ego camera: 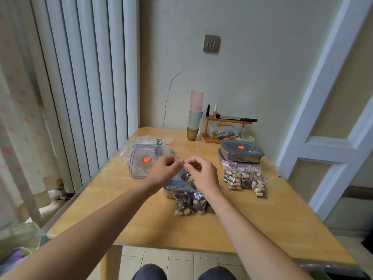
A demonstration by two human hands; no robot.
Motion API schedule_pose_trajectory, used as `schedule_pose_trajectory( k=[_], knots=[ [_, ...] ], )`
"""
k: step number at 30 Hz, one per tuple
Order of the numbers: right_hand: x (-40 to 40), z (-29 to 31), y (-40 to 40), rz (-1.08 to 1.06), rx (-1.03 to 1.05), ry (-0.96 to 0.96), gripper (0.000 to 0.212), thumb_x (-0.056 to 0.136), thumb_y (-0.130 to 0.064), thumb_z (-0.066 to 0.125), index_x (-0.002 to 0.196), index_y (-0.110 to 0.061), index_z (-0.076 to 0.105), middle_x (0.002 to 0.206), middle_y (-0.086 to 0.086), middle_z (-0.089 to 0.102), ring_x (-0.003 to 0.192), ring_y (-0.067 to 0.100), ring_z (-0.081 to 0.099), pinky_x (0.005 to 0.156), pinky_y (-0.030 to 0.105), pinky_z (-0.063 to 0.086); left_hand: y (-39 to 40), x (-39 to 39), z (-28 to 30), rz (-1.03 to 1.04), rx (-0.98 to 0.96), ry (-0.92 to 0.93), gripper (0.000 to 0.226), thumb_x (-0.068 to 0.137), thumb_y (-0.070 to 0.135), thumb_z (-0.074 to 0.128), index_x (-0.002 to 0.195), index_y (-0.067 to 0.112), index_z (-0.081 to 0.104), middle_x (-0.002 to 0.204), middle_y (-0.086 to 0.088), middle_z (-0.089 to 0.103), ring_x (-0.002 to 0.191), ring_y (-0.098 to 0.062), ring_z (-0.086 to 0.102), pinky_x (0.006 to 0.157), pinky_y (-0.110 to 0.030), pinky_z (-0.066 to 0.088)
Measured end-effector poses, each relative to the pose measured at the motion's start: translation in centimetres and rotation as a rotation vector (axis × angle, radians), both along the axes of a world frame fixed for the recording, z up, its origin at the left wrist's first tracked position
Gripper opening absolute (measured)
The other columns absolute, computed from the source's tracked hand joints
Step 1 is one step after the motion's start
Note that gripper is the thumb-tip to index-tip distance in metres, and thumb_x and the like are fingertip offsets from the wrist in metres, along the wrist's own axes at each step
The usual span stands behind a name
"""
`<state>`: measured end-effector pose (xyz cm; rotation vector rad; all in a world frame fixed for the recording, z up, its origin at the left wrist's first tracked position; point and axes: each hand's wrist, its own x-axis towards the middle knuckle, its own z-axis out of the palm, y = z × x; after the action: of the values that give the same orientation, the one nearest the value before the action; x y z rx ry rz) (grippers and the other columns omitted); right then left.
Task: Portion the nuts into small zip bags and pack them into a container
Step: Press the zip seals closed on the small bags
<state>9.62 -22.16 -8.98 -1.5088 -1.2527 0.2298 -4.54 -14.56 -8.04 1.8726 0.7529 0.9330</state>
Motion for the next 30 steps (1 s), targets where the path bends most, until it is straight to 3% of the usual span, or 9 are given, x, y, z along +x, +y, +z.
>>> schedule_pose_trajectory(
  k=[7, 12, 14, 18, 23, 27, 30],
  knots=[
    [0.0, -0.1, 0.0, -0.006, -0.011, 0.017, 0.007, 0.092, -0.02, 0.075, 0.09, -0.024, 0.07, 0.085, -0.009, 0.071, 0.082, 0.004, 0.064, 0.072, 0.014, 0.051, -0.9, 0.4, 0.4, -0.028, -0.104, -0.034, 0.028, 0.104, 0.023, 0.053, 0.089, 0.002, 0.064, 0.076, -0.004, 0.053, 0.068, -0.012, 0.046, 0.065, -0.028, 0.039],
    [-0.2, -0.2, 0.3, 0.028, -0.031, -0.012, 0.008, 0.092, -0.019, 0.074, 0.087, -0.022, 0.07, 0.081, -0.007, 0.072, 0.079, 0.012, 0.066, 0.075, 0.029, 0.056, -1.4, 1.0, 1.0, 0.087, -0.241, -0.078, 0.026, 0.1, 0.017, 0.046, 0.076, 0.012, 0.057, 0.071, -0.002, 0.049, 0.068, -0.014, 0.043, 0.062, -0.029, 0.034],
    [-0.5, 0.0, 0.4, 0.039, -0.028, -0.004, 0.006, 0.093, -0.017, 0.073, 0.088, -0.019, 0.07, 0.082, -0.005, 0.073, 0.08, 0.013, 0.067, 0.075, 0.029, 0.056, -1.4, 1.2, 0.7, 0.104, -0.242, -0.072, 0.028, 0.101, 0.021, 0.047, 0.078, 0.011, 0.059, 0.073, -0.003, 0.051, 0.07, -0.015, 0.044, 0.064, -0.03, 0.036],
    [-0.5, 0.1, 0.4, 0.042, -0.031, 0.019, 0.006, 0.093, -0.017, 0.072, 0.089, -0.015, 0.07, 0.082, -0.005, 0.072, 0.074, 0.004, 0.062, 0.071, 0.017, 0.05, -0.7, 1.0, 0.0, 0.036, -0.242, -0.141, 0.038, 0.104, 0.037, 0.054, 0.088, 0.005, 0.066, 0.075, -0.006, 0.051, 0.07, -0.014, 0.046, 0.062, -0.025, 0.039],
    [-0.1, -0.3, 0.6, 0.04, -0.023, 0.074, 0.007, 0.092, -0.016, 0.074, 0.087, -0.019, 0.069, 0.08, -0.007, 0.07, 0.076, 0.005, 0.062, 0.076, 0.029, 0.054, 0.1, 0.1, -0.3, -0.139, -0.292, -0.206, 0.022, 0.101, 0.022, 0.06, 0.098, 0.002, 0.067, 0.061, 0.006, 0.055, 0.056, -0.004, 0.048, 0.055, -0.015, 0.041],
    [0.1, -0.4, 0.3, 0.049, -0.002, 0.081, 0.01, 0.092, -0.014, 0.073, 0.085, -0.019, 0.068, 0.077, -0.008, 0.069, 0.074, 0.003, 0.06, 0.075, 0.028, 0.052, 1.1, -0.7, -0.3, -0.223, -0.282, -0.1, 0.019, 0.101, 0.019, 0.06, 0.089, 0.013, 0.074, 0.066, -0.003, 0.055, 0.06, -0.009, 0.049, 0.059, -0.019, 0.041],
    [0.2, -0.5, 0.3, 0.053, -0.012, 0.09, 0.009, 0.092, -0.015, 0.073, 0.086, -0.02, 0.068, 0.081, -0.006, 0.07, 0.077, 0.007, 0.062, 0.079, 0.034, 0.055, 1.5, -1.0, -0.2, -0.199, -0.279, -0.123, 0.015, 0.097, 0.019, 0.067, 0.091, 0.008, 0.074, 0.07, -0.001, 0.058, 0.062, -0.008, 0.048, 0.059, -0.018, 0.041]
  ],
)
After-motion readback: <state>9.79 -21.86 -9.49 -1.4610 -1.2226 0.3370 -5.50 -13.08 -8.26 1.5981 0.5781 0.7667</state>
